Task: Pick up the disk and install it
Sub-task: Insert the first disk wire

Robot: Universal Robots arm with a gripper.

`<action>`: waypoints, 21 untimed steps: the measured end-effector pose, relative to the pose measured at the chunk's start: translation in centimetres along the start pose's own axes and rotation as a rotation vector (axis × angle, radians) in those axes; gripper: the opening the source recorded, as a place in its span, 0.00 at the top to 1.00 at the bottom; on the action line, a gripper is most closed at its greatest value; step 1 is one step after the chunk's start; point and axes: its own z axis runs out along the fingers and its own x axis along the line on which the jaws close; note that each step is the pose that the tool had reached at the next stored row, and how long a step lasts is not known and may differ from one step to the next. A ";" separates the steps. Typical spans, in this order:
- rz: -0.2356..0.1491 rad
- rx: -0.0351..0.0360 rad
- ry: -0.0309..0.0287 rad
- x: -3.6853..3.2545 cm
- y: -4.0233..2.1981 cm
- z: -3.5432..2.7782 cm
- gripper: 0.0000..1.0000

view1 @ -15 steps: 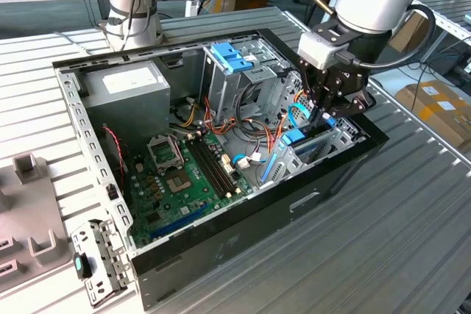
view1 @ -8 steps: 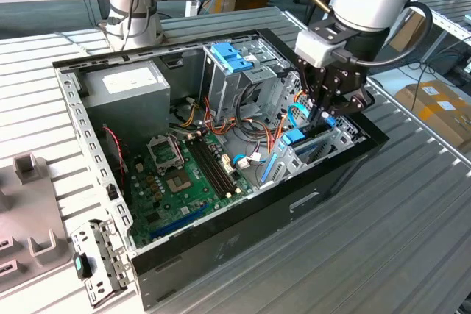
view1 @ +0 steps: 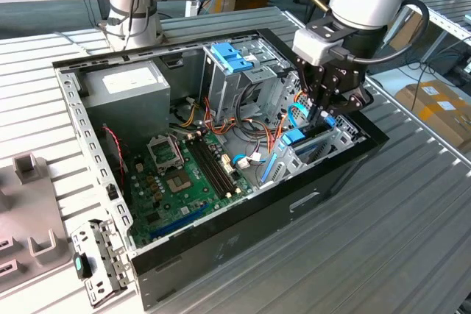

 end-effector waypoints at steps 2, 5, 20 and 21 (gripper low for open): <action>0.000 0.0000 0.0001 -0.09 -0.01 0.00 0.84; 0.000 0.0000 0.0000 -0.09 -0.08 0.03 0.84; 0.000 0.0001 -0.0008 -0.33 -0.11 0.19 0.84; 0.000 0.0001 -0.0010 -0.35 -0.11 0.24 0.84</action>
